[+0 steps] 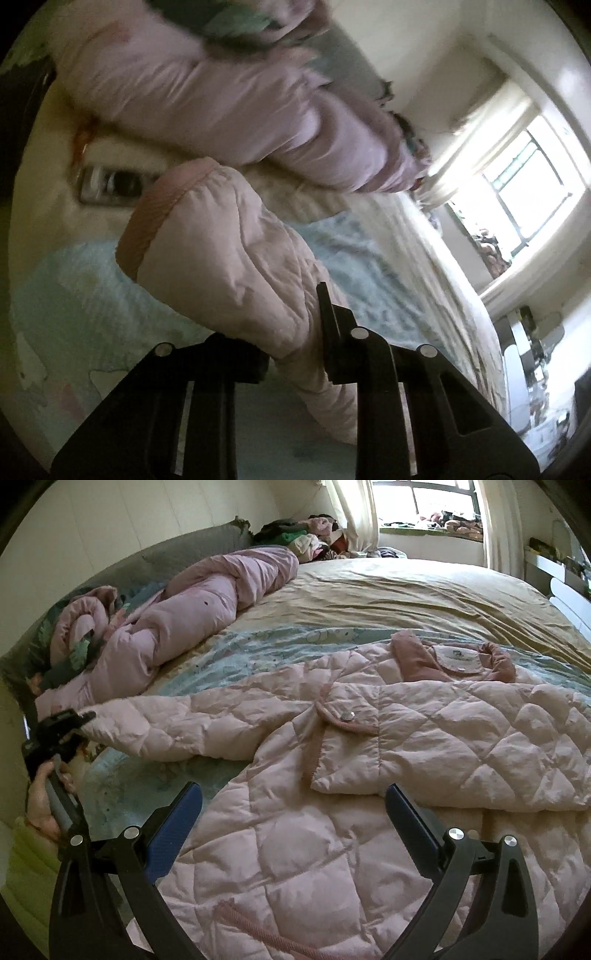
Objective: Fold large clothes
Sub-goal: 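Lift the sleeve cuff upward with the left tool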
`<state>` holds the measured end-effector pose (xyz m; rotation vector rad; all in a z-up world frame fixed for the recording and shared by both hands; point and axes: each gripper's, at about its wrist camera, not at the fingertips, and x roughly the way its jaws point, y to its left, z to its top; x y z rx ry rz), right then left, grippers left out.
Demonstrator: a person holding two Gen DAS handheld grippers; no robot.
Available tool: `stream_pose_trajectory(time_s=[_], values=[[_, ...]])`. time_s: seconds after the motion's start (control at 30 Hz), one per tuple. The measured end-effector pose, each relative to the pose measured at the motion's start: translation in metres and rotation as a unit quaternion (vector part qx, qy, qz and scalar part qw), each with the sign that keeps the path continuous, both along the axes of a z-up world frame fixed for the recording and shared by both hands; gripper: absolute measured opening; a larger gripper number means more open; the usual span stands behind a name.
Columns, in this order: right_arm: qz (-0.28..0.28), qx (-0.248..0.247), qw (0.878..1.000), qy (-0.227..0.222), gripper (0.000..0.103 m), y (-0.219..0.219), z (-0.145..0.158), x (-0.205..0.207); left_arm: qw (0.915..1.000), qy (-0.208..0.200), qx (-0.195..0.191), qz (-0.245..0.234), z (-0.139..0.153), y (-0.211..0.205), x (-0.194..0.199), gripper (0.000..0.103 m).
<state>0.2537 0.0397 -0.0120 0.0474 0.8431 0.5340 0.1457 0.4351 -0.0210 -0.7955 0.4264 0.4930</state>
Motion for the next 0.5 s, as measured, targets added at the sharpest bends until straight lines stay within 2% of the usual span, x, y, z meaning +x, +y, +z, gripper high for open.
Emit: stream_pose_trajectory(time_s=[0.3,0.5], values=[[-0.024,0.021,0.999,-0.021,0.099,-0.036,0.023,-0.01,0.9948,-0.048,0.069,-0.058,0.078,-0.06,0.014,0.013],[-0.042,0.038,0.998,-0.025,0.099,-0.066,0.032,-0.016,0.9846,-0.075,0.108,-0.116,0.117,-0.119,0.023,0.012]])
